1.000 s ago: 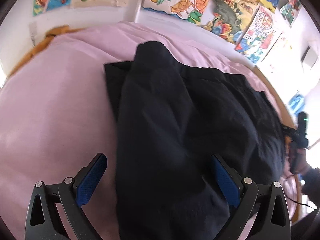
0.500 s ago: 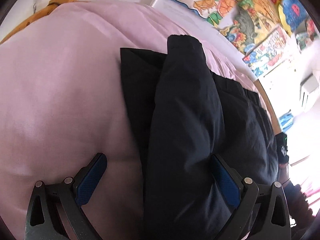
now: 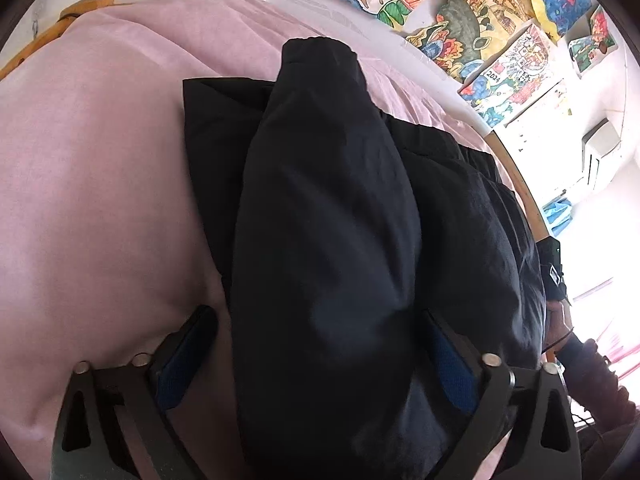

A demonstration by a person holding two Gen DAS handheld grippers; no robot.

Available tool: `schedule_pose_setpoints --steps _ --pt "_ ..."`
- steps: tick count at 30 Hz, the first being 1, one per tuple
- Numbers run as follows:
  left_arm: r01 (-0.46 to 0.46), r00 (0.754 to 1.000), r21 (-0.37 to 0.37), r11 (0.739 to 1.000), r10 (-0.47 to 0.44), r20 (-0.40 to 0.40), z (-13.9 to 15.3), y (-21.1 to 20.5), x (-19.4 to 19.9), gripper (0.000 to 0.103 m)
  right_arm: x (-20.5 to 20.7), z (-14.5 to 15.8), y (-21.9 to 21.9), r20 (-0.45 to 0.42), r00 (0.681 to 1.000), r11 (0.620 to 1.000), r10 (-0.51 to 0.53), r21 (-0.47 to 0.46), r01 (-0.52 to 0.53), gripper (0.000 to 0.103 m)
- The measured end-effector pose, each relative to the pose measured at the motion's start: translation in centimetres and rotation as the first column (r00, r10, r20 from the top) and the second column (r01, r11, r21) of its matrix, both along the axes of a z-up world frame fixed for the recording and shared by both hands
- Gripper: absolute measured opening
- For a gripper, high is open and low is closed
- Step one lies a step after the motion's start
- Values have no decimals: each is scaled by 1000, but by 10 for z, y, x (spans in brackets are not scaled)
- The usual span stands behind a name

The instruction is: Fold large clothes

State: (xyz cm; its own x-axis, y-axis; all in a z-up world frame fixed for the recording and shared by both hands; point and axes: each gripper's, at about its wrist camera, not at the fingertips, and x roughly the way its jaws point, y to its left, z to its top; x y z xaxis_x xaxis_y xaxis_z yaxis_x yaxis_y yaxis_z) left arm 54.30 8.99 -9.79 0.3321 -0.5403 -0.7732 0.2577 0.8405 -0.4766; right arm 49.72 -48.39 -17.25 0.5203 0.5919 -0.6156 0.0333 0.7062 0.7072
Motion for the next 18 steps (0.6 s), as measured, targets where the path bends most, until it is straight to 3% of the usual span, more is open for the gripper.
schedule_pose_setpoints --steps 4,8,9,10,14,18 --pt "-23 1000 -20 1000 23 -17 2 -6 -1 73 -4 -1 -1 -8 1000 1000 -2 3 2 102" --pt "-65 998 18 998 65 4 12 -11 -7 54 -6 3 3 -15 1000 1000 -11 -2 11 99" --pt "-70 997 32 997 70 11 15 -11 -9 48 -7 5 6 -10 1000 1000 -3 -2 3 94" --pt "-83 996 55 995 82 16 19 -15 -10 42 -8 7 7 -3 1000 1000 2 4 -2 79" --pt "-138 990 144 980 134 35 40 -30 -17 28 -17 21 13 20 1000 999 -9 -44 10 53" --pt "-161 985 249 955 140 97 69 -48 -29 21 -28 39 13 42 999 996 -28 -78 31 37"
